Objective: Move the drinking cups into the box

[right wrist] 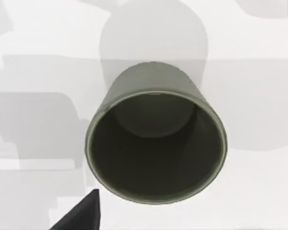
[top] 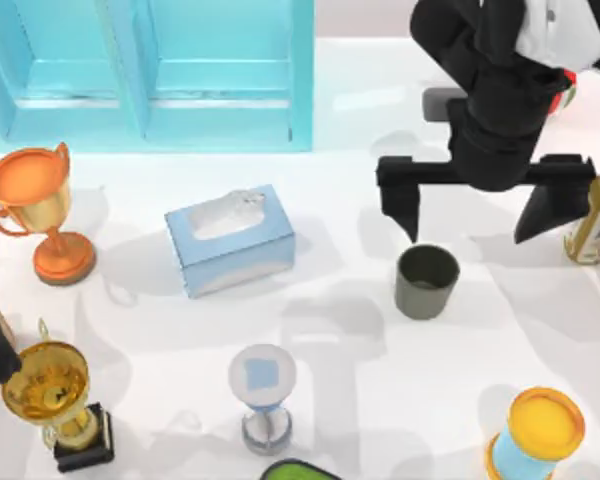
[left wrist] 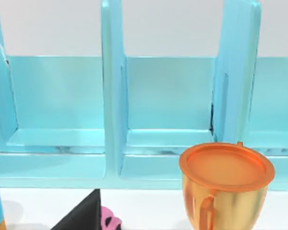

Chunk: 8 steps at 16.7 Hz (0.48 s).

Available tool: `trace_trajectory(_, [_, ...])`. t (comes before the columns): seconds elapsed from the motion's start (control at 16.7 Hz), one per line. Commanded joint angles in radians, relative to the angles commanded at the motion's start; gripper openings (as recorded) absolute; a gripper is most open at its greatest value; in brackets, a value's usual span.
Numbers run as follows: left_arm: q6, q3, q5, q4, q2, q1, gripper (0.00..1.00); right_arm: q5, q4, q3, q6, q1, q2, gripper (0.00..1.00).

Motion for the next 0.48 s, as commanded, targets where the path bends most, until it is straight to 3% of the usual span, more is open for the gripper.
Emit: trace_trajectory(0.48, [0.000,0.000,0.000,0.000,0.000,0.000,1.00,0.000,0.259,-0.204,0.005,0.004,0.054,1.00])
